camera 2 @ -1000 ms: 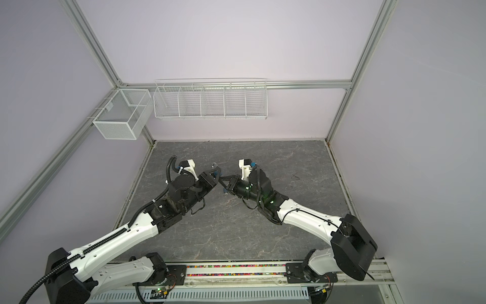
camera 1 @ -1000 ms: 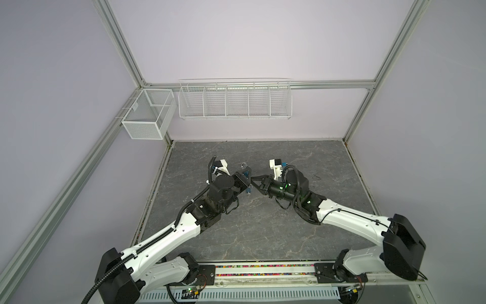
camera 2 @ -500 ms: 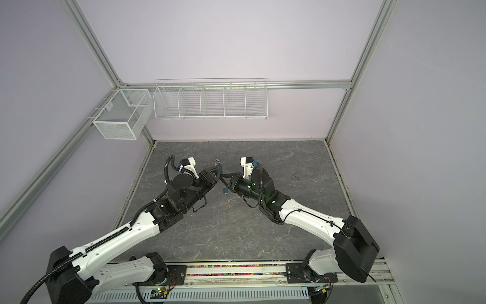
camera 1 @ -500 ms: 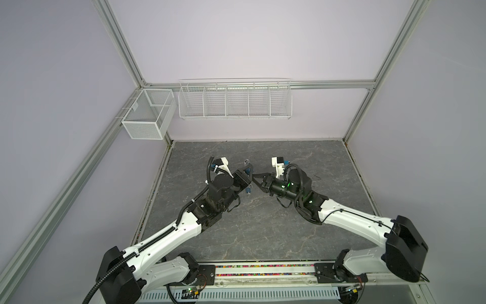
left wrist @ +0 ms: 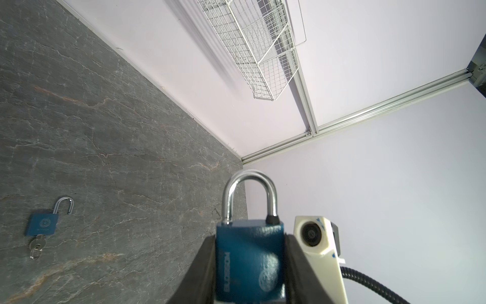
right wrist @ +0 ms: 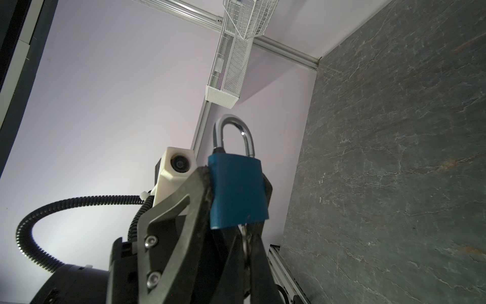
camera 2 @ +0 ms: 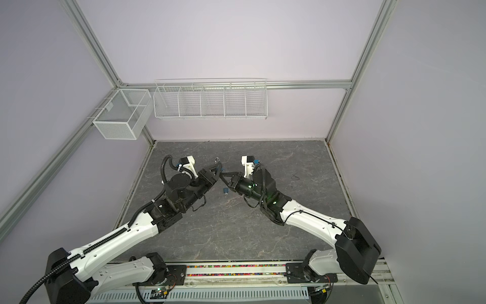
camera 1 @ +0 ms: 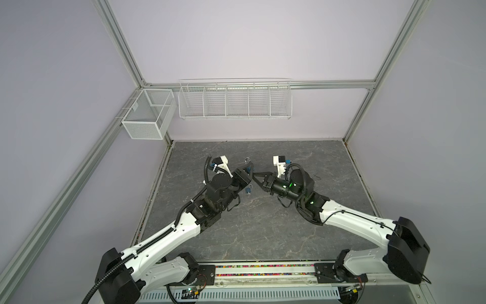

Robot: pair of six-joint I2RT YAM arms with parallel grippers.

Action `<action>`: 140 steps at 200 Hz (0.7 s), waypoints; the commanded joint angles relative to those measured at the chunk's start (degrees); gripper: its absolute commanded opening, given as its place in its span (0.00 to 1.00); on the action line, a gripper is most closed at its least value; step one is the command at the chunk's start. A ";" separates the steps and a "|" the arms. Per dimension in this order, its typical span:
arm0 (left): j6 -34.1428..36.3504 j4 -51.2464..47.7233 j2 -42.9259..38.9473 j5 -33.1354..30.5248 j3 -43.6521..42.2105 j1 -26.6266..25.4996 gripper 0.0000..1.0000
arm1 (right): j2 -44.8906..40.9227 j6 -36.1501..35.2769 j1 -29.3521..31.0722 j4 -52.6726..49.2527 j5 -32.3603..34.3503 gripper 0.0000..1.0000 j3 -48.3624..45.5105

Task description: Unlock with the key

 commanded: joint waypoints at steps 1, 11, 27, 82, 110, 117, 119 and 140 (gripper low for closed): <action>-2.26 -2.73 1.27 7.90 -0.21 -1.79 0.00 | -2.74 -0.99 1.77 9.27 -3.72 0.06 1.13; -2.04 -3.43 1.26 7.82 0.14 -1.82 0.00 | -2.85 -2.43 1.74 7.56 -3.41 0.06 1.40; -1.46 -4.67 0.94 7.35 0.69 -1.71 0.00 | -3.25 -6.88 2.16 0.63 -2.37 0.06 3.09; 3.69 -12.94 -0.42 5.08 3.09 0.34 0.00 | -3.88 -17.16 3.81 -7.75 5.50 0.15 2.29; 4.70 -14.57 -1.48 4.95 3.03 2.06 0.00 | -4.00 -20.77 4.38 -11.42 7.79 0.18 2.96; 5.06 -14.78 -1.87 4.88 3.15 2.34 0.00 | -4.05 -21.38 4.46 -11.53 7.73 0.19 2.87; 5.11 -14.86 -1.96 4.73 3.13 2.41 0.00 | -4.01 -21.48 4.53 -11.66 7.78 0.19 2.93; 6.55 -17.60 -2.46 4.09 4.96 2.88 0.00 | -4.08 -22.46 4.94 -13.55 8.77 0.22 3.22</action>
